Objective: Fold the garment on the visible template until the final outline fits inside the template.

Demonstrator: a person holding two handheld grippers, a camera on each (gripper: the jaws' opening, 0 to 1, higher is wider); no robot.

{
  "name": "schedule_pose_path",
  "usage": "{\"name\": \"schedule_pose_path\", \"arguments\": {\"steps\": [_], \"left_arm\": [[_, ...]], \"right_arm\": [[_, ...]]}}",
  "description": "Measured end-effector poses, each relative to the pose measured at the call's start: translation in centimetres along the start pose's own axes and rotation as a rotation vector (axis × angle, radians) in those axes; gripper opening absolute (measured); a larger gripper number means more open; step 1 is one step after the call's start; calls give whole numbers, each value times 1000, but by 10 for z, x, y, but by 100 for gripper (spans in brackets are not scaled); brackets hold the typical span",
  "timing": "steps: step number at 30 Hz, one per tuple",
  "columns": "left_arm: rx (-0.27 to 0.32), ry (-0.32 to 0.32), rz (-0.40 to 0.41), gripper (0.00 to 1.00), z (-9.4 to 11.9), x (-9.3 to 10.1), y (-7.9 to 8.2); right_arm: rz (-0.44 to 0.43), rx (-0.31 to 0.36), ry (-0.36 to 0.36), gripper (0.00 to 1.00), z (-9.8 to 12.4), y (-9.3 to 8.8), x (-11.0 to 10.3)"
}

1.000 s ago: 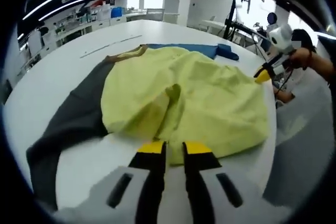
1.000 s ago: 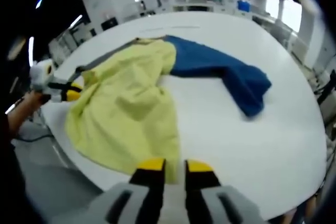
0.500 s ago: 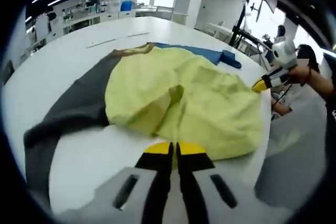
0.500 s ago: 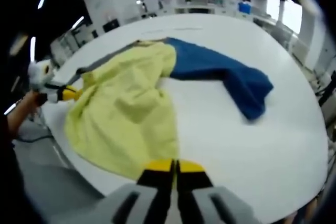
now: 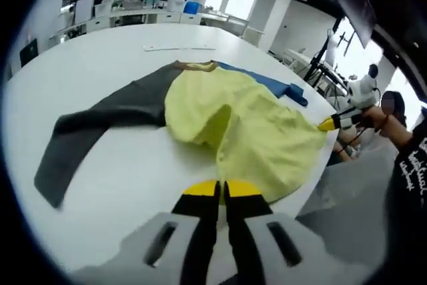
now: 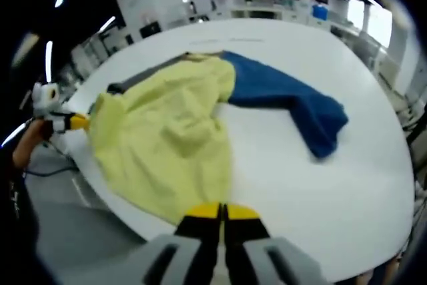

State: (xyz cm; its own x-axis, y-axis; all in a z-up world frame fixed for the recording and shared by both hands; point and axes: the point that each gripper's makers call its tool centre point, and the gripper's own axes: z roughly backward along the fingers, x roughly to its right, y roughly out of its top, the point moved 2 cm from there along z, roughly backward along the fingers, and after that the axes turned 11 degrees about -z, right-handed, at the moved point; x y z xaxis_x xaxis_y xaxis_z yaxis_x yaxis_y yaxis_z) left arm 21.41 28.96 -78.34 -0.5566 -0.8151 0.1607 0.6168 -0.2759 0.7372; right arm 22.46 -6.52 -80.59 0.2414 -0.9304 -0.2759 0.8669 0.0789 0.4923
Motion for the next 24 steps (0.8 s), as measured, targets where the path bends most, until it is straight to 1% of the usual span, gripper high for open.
{"name": "schedule_pose_path", "arguments": {"steps": [2,4,7,10,13,16,18,22,24], "left_arm": [[-18,5,26,0,6,-1,-7],[-52,17,64,0,13,2,-17],[-67,20,103,0,20,2,-27],[-98,27,137,0,23,2,-36],[-178,45,179,0,27,4,-54],[-195,38,197,0,26,7,-61],[-218,32,219,0,25,10,-67],[-261,43,211,0,24,16,-76],[-272,39,207,0,22,19,-79]], "right_arm": [[-3,-5,7,0,3,-1,-2],[0,-7,9,0,5,-3,-4],[1,-10,11,0,9,-8,-8],[-11,-12,9,0,11,-12,-8],[-22,-12,6,0,12,-17,-10],[-38,-24,-4,0,10,-22,-6],[-47,-35,-12,0,9,-27,-6],[-47,-59,-25,0,8,-37,-6],[-49,-66,-38,0,7,-40,-3]]}}
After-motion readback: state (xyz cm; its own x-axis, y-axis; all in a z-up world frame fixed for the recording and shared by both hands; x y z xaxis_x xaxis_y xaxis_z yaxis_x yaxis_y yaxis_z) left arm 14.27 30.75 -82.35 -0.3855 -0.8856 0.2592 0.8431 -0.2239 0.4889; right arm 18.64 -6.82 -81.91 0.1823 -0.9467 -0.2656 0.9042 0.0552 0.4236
